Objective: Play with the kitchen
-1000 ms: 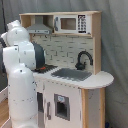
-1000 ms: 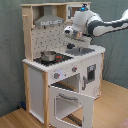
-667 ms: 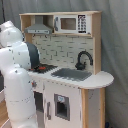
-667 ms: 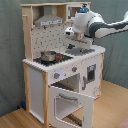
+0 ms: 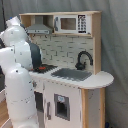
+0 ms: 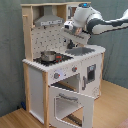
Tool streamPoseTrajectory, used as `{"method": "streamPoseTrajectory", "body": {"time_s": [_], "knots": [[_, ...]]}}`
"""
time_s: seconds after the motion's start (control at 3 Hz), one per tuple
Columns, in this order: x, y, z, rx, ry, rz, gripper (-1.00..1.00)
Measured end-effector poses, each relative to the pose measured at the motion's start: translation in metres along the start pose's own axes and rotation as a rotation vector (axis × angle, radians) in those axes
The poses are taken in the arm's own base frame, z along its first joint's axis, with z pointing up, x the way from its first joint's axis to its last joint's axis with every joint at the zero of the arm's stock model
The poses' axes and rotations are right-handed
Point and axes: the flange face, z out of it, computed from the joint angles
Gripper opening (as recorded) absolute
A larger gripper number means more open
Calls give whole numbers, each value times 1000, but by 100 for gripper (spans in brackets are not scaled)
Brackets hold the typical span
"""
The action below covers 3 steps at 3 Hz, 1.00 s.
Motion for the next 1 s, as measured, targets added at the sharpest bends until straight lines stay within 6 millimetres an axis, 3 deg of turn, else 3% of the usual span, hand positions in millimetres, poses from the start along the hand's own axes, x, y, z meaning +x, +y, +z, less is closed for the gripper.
{"method": "streamPoseTrajectory", "body": {"time_s": [0.33, 1.0], "knots": [[-2, -1, 5, 57, 19, -94, 100], [4, 7, 11, -50, 81, -201, 100]]}}
